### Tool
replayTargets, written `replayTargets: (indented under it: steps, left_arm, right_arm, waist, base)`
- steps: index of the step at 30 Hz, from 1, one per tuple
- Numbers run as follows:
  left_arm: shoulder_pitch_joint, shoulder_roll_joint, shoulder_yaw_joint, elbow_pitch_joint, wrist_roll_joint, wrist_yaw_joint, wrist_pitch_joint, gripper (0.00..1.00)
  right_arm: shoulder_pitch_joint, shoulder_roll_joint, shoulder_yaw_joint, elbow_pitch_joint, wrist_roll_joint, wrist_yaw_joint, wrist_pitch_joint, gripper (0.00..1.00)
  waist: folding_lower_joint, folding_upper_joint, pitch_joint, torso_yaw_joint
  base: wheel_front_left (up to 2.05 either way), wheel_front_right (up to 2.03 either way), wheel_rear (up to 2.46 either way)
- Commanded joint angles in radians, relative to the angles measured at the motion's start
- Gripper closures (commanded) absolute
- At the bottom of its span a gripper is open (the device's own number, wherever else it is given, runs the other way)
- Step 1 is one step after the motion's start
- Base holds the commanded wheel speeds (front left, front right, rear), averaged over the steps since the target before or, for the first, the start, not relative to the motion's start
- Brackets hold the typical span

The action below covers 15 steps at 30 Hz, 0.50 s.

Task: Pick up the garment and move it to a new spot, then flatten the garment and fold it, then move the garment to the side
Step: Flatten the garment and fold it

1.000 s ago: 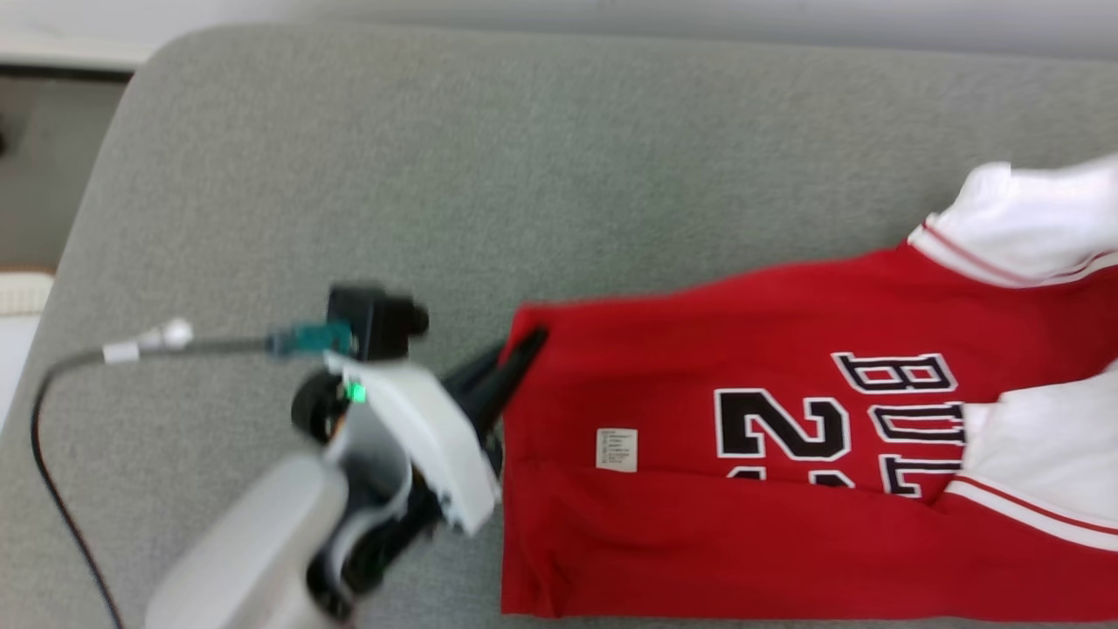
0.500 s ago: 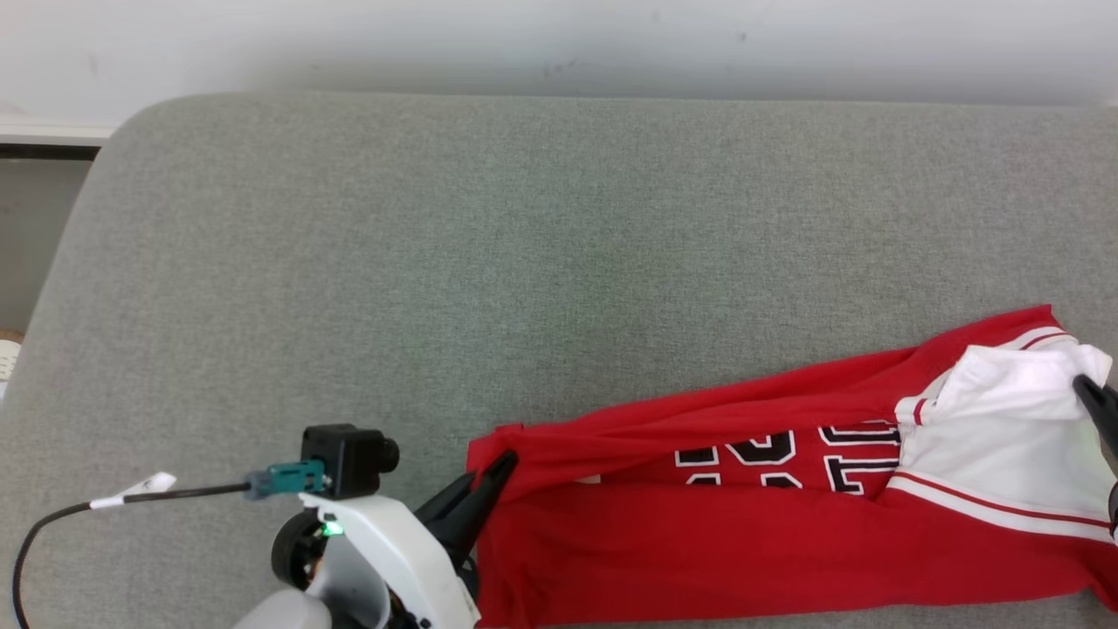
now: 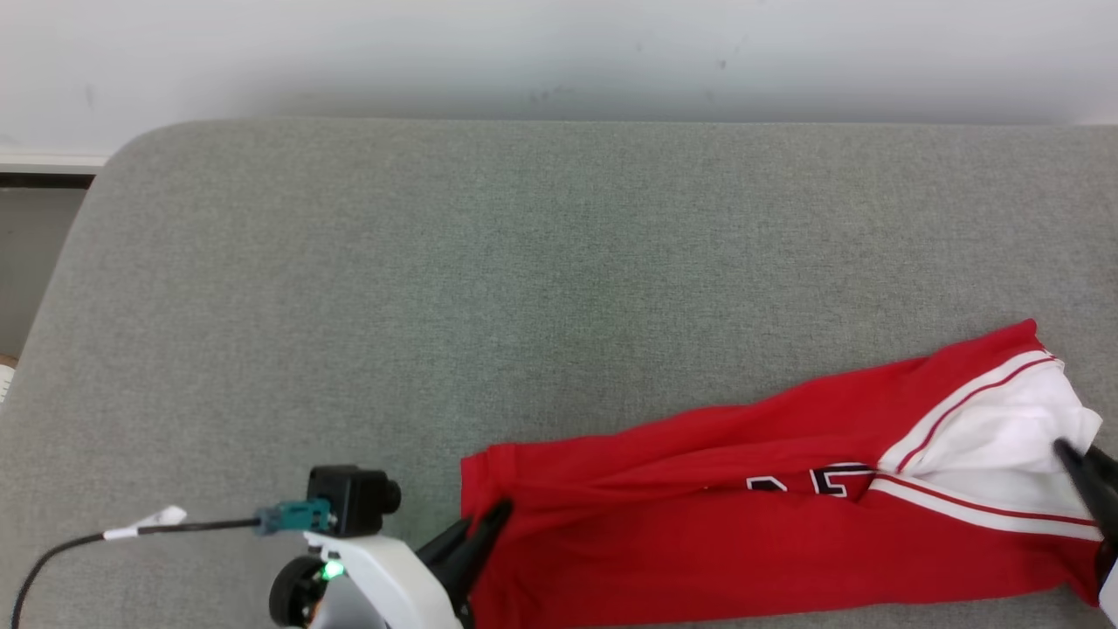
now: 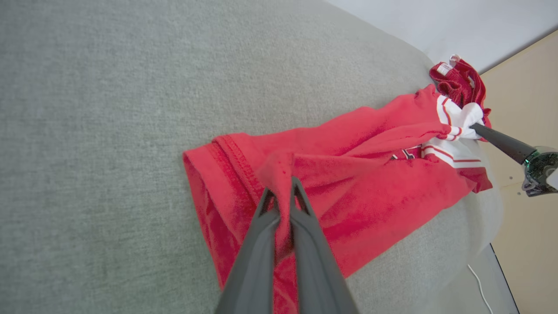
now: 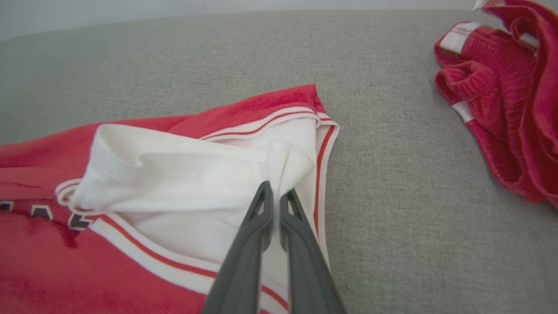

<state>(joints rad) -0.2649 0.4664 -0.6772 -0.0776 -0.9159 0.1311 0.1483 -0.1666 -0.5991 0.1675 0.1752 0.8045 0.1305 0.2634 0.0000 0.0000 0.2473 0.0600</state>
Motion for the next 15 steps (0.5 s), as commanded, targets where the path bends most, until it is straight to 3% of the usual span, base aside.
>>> replayTargets:
  steps: [1, 5, 8, 15]
  left_arm:
    - [0.021, 0.011, -0.006, 0.009, 0.007, -0.005, 0.002, 0.00]
    - [0.045, 0.017, -0.021, 0.020, 0.010, -0.013, -0.008, 0.00]
    - [0.076, 0.027, -0.010, 0.026, 0.029, 0.012, -0.046, 0.00]
    - [0.160, 0.011, 0.066, 0.003, 0.123, 0.094, -0.299, 0.00]
  right_arm:
    - [0.020, -0.007, 0.010, 0.009, -0.008, 0.000, 0.007, 0.00]
    - [0.045, -0.026, 0.024, 0.028, -0.030, 0.000, 0.034, 0.00]
    - [0.069, -0.039, 0.015, 0.034, -0.036, 0.000, 0.055, 0.00]
    - [0.100, -0.042, -0.125, -0.010, -0.003, 0.000, 0.072, 0.00]
  waist:
    - [0.0000, 0.0000, -0.002, -0.001]
    - [0.0000, 0.0000, -0.013, -0.003]
    - [0.0000, 0.0000, -0.033, -0.005]
    - [0.0000, 0.0000, -0.084, -0.003]
  base:
    - [0.00, 0.00, 0.00]
    - [0.00, 0.00, 0.00]
    - [0.00, 0.00, 0.00]
    - [0.00, 0.00, 0.00]
